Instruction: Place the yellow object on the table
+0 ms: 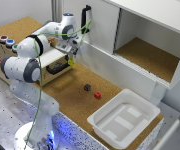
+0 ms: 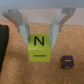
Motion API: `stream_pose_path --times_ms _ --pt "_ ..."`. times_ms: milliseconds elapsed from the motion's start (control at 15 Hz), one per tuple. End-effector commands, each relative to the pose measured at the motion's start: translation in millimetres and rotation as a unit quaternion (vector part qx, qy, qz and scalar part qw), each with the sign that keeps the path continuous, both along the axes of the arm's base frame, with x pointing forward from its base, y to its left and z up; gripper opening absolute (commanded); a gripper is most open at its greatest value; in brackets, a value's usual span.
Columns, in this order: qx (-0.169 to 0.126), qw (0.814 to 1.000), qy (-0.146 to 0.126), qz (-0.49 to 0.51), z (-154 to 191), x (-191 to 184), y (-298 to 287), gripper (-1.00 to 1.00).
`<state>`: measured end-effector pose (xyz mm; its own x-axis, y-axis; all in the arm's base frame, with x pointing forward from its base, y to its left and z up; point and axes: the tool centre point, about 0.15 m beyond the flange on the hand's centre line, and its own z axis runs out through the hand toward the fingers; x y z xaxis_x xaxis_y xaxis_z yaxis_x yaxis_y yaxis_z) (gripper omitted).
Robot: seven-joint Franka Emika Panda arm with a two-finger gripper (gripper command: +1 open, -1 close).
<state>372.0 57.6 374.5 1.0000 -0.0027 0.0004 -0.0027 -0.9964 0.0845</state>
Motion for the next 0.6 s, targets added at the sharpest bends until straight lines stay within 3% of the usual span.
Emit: stream_pose_path --times_ms 0,267,533 --pt "0.046 0.993 -0.087 -0.062 -65.4 -5.5 -19.7 -1.0" --pt "0.089 0.985 -0.095 -0.112 -87.7 -1.0 -20.8 -1.0" --pt "0.094 0.986 -0.062 -0.125 -109.5 -6.0 -21.4 -1.0"
